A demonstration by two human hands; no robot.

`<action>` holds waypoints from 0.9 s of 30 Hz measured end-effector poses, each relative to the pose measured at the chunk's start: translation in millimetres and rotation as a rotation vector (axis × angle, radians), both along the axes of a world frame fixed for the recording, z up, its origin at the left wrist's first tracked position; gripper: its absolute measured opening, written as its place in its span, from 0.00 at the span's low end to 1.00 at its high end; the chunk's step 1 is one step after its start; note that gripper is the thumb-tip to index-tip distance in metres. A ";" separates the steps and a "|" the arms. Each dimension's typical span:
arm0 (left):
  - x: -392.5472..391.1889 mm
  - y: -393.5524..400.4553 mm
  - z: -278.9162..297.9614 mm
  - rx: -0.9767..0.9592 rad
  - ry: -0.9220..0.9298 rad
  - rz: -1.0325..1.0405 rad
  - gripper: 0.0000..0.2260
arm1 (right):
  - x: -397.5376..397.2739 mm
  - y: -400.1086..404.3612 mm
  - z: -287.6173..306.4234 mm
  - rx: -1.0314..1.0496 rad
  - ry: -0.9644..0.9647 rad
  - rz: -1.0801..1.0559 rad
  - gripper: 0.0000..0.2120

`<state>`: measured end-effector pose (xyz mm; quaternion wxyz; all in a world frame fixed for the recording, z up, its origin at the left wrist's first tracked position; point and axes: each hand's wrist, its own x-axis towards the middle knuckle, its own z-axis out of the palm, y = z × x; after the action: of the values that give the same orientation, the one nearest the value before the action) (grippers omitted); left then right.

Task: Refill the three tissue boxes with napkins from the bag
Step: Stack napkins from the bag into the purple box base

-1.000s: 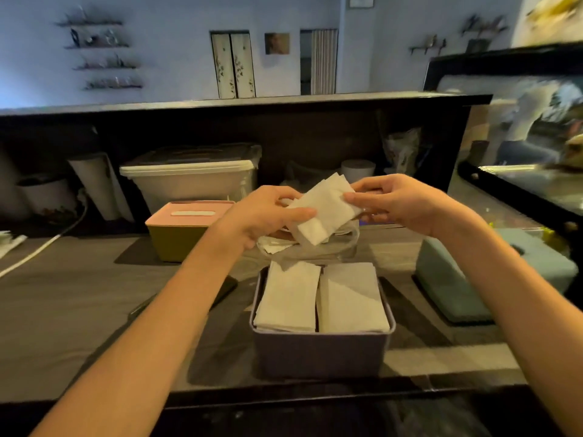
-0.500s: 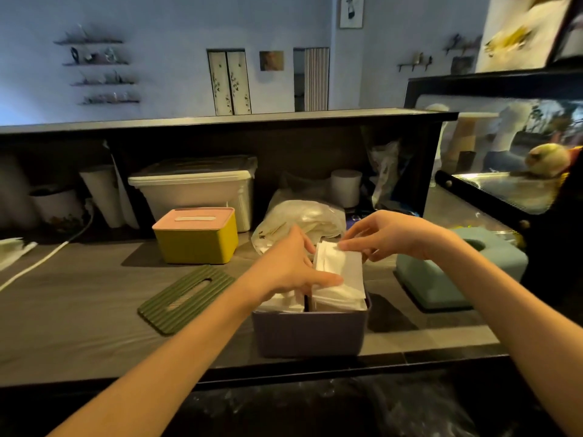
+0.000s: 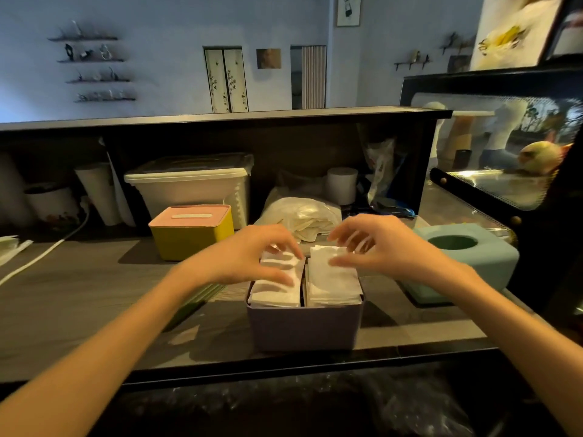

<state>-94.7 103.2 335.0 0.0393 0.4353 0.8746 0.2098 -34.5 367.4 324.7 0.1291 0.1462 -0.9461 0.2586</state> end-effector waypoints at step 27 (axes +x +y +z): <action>-31.0 -9.9 -24.6 -0.168 0.101 0.028 0.27 | -30.6 -9.8 7.1 0.495 -0.337 0.120 0.38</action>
<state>-125.7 93.3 310.4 0.0287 0.4281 0.8960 0.1143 -65.1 357.6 331.9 -0.0847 0.1837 -0.9782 0.0479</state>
